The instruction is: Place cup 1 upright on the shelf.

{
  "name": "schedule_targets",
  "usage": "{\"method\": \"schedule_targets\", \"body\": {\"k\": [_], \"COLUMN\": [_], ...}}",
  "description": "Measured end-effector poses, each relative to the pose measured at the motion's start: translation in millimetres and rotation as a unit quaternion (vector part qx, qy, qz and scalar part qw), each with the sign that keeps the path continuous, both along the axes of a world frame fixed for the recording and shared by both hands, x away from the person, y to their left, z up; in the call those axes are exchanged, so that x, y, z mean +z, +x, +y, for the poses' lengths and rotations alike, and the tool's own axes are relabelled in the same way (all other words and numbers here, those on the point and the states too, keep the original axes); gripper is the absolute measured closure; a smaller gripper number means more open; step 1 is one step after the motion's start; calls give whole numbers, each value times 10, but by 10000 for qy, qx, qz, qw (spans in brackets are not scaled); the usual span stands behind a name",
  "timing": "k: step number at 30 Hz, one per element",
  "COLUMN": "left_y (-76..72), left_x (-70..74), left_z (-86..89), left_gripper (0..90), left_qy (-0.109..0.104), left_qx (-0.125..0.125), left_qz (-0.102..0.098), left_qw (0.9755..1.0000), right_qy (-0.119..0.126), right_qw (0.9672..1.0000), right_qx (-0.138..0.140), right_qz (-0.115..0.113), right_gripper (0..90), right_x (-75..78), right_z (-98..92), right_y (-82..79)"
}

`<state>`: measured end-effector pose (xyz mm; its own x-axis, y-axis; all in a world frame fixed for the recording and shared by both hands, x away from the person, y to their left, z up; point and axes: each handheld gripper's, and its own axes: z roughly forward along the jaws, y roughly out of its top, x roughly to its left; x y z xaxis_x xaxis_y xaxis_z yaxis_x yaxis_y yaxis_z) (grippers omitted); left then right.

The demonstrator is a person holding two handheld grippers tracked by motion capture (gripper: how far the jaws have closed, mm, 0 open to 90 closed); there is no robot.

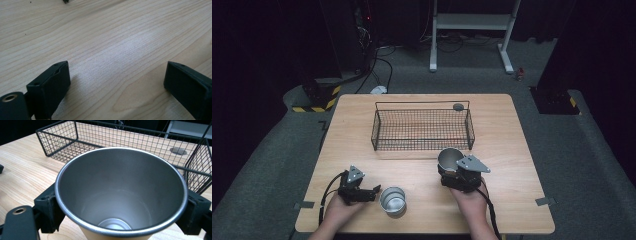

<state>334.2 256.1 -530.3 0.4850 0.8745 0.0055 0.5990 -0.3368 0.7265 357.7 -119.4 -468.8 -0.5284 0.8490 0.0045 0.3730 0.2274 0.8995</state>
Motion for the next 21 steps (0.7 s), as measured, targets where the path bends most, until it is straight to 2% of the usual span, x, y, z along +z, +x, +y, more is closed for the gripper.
{"method": "schedule_targets", "body": {"k": [21], "left_y": [-1], "left_x": [1], "left_z": [1], "left_gripper": [73], "left_qy": [6], "left_qx": [-5], "left_qz": [12], "left_qw": [10000], "right_qy": [25], "right_qw": [9996], "right_qx": [-72], "right_qz": [-259], "right_gripper": [128], "right_x": [300], "right_z": [2], "right_y": [114]}}
